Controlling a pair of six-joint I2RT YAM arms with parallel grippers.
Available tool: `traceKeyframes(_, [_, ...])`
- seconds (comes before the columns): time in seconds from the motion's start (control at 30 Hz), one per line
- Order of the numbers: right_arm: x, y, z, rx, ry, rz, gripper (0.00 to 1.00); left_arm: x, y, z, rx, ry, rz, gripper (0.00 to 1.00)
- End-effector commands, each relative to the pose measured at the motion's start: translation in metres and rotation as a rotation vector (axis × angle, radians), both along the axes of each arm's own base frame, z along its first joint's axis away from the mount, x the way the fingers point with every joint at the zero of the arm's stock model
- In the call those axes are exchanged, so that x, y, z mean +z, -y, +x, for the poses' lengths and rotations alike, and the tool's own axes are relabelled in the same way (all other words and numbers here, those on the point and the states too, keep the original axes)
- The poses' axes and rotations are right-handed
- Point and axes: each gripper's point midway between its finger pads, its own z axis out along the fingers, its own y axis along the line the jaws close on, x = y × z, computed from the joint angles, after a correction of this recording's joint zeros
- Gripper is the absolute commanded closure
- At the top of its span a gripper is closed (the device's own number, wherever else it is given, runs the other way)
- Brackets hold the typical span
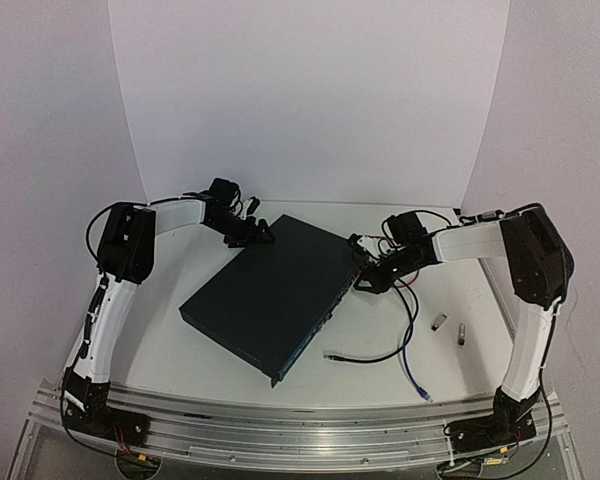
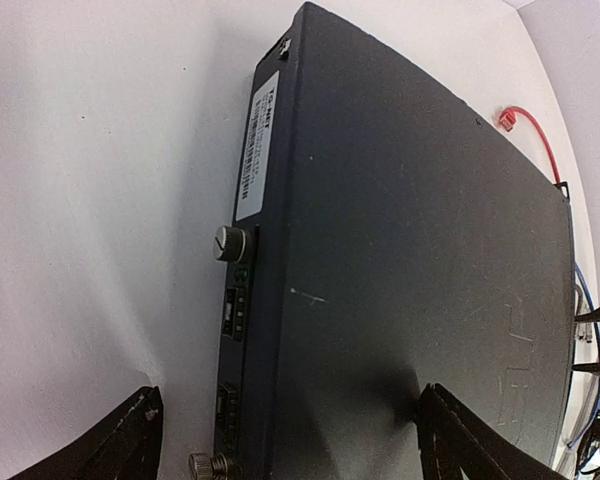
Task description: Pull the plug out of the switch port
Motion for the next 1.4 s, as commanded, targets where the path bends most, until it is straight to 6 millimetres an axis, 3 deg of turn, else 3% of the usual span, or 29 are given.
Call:
traceKeyframes(0.0, [-0.004, -0.008, 0.009, 0.026, 0.036, -0.042, 0.6, -0.053, -0.009, -0.023, 0.008, -0.115, 0.113, 0.13])
traceKeyframes(0.97, [0.003, -0.023, 0.033, 0.017, 0.153, -0.021, 0.74, -0.055, -0.006, -0.022, 0.013, -0.12, 0.093, 0.14])
traceKeyframes(1.37, [0.004, -0.024, 0.033, 0.031, 0.195, -0.03, 0.87, -0.058, -0.007, -0.026, 0.006, -0.129, 0.104, 0.14])
